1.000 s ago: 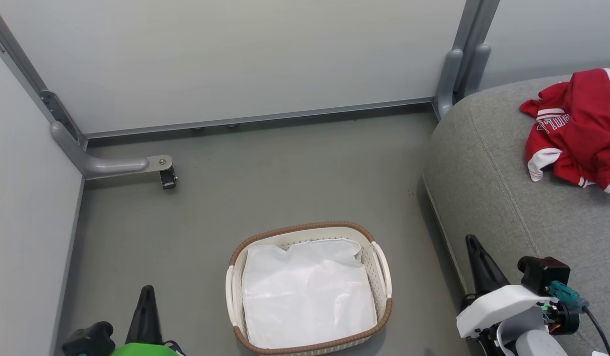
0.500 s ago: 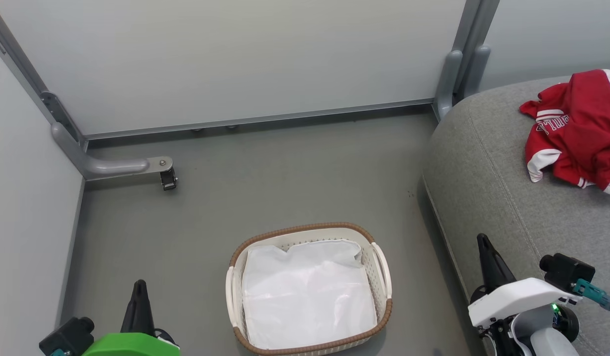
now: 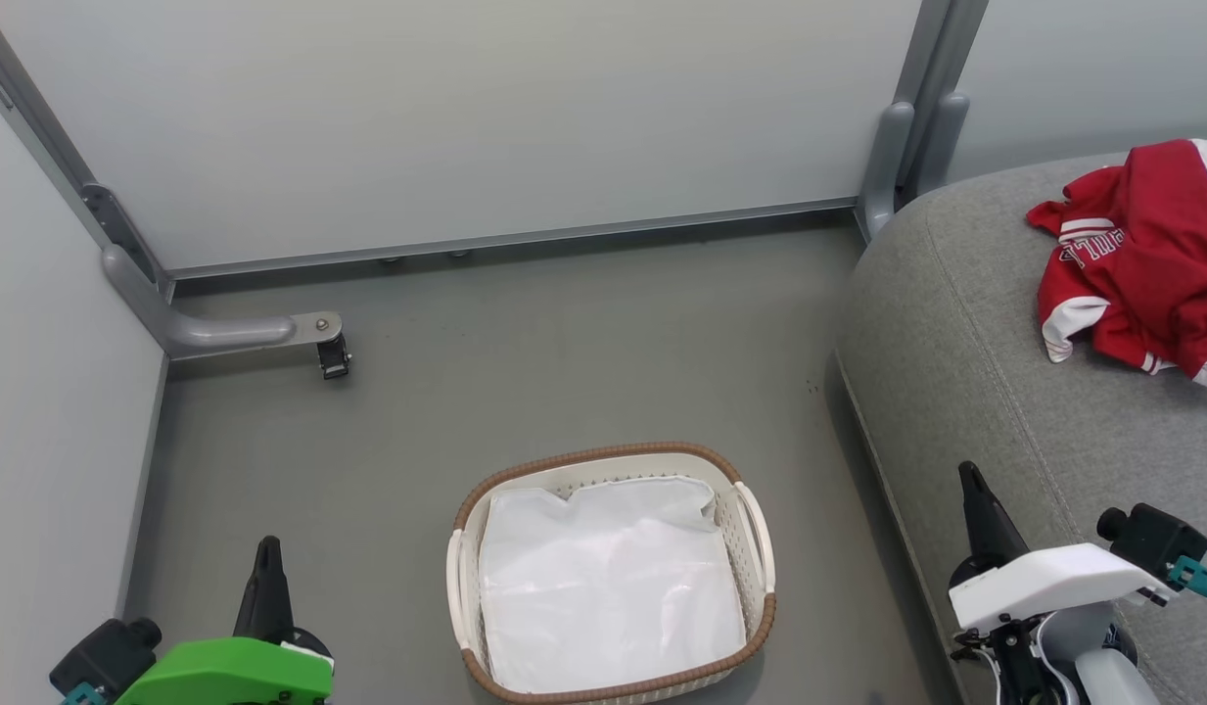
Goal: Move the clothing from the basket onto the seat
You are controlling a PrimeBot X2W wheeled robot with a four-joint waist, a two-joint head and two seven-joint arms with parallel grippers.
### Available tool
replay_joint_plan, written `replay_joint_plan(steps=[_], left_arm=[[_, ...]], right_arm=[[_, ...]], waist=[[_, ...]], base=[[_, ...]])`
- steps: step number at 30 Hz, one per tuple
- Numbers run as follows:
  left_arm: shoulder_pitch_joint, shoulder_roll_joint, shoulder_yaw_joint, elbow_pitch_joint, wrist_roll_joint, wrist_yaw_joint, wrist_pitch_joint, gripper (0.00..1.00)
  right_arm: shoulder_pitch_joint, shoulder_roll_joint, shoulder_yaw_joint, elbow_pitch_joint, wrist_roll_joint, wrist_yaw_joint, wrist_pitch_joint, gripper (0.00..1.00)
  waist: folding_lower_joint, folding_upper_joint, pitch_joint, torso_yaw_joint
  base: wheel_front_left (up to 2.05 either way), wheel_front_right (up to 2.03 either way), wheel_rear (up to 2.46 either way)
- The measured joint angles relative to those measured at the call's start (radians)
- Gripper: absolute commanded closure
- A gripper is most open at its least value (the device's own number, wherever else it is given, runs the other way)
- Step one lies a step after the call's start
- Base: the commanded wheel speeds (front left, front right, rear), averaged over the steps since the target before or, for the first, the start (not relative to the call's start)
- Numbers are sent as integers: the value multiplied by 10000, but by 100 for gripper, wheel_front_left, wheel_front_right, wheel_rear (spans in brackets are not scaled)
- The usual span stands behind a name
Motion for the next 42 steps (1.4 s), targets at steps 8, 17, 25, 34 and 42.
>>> replay_joint_plan(steps=[8, 17, 25, 34, 42], left_arm=[[-118, 0, 146, -15, -938, -63, 257, 100], [-237, 0, 263, -38, -1873, -150, 543, 100], [-391, 0, 387, -54, -2629, -211, 742, 100], [-501, 0, 500, -69, -3471, -253, 1003, 100], [-616, 0, 585, -92, -4138, -328, 1174, 100]], right_arm=[[0, -4, -127, -69, 997, 0, 249, 100], [-1, -12, -268, -142, 2059, 0, 545, 100], [-2, -19, -380, -205, 2913, 0, 746, 100], [-3, -23, -497, -274, 3791, -2, 982, 100], [-5, -29, -596, -334, 4544, -2, 1170, 100]], waist=[[0, 0, -19, -2], [0, 0, -41, -4], [0, 0, -60, -5], [0, 0, -81, -8], [0, 0, -101, -10]], base=[[0, 0, 0], [0, 0, 0], [0, 0, 0], [0, 0, 0], [0, 0, 0]])
